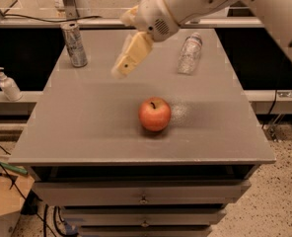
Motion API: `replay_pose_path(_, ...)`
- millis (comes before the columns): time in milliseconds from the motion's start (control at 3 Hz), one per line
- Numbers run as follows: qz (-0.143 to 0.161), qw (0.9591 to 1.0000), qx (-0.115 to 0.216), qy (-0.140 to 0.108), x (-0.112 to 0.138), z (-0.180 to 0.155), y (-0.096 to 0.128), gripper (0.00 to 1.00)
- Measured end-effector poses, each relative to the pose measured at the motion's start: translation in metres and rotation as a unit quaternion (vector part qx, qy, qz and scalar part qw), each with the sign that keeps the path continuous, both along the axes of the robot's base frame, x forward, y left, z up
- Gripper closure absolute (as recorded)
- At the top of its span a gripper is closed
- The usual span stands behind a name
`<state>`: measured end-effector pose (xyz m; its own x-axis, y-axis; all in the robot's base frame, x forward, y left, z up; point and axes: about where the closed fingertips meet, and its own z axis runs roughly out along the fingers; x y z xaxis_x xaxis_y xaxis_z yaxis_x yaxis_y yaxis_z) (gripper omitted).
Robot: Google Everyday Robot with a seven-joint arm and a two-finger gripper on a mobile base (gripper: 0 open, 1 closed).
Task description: Pick redbull can
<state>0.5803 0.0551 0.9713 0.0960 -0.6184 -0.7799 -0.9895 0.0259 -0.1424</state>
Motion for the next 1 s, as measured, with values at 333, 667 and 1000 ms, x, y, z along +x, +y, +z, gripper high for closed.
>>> replay_pose_path(333,-0.025,0.9988,0.042,-0.001,0.026,-0.015,0.025,0.00)
replay_pose_path(667,-0.066,0.9944,0.082,-0.004,0.055,-0.027,0.044,0.00)
replay_pose_path(1000,-0.102,0.9882,0.114,-0.005,0.084,-0.037,0.058,0.00)
